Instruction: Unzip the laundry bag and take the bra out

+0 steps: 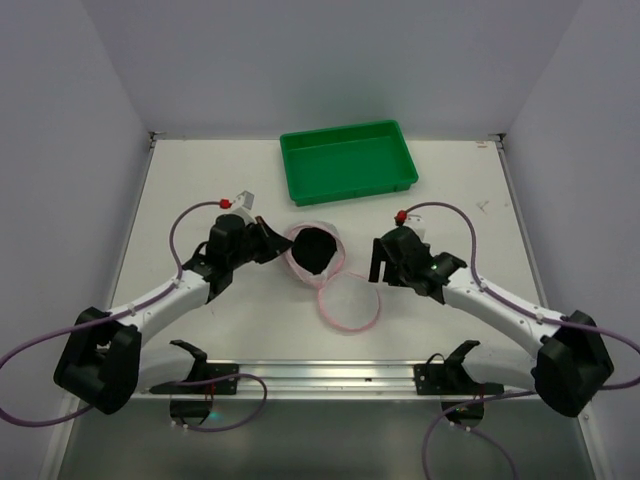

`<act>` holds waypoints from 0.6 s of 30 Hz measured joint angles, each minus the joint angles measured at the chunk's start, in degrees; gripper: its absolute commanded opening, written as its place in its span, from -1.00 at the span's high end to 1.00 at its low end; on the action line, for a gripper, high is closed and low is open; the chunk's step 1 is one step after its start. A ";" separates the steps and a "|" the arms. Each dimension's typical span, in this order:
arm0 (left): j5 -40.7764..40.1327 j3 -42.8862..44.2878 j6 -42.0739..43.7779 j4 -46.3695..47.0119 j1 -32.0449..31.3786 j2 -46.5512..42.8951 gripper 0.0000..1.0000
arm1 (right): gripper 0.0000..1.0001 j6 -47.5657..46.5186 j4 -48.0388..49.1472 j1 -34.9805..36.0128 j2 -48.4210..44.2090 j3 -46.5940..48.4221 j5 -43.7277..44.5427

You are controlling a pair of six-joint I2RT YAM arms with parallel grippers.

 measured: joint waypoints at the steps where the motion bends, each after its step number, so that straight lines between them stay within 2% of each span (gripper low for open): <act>1: 0.17 -1.22 -0.59 0.46 0.00 0.00 1.00 | -0.59 -0.66 1.36 0.24 -1.97 -1.03 -1.95; 5: 1.14 -6.36 -3.02 2.89 0.00 0.00 1.00 | -0.57 -2.32 9.70 0.72 -7.32 -3.19 -10.69; 8: 1.75 -9.03 -4.85 4.48 0.00 0.00 1.00 | -0.58 -2.32 16.41 0.90 -6.36 -2.69 -15.56; 11: 2.08 -10.01 -6.05 6.19 0.00 0.00 1.00 | -0.61 -2.60 20.55 1.92 -1.01 0.02 -18.67; 14: 2.34 -10.10 -6.86 7.48 -0.02 0.00 0.91 | -0.62 -3.87 22.10 4.50 5.99 4.74 -19.69; 18: 2.86 -10.10 -7.30 8.52 -0.02 0.00 0.66 | -0.64 -7.06 22.14 9.29 12.13 11.32 -17.88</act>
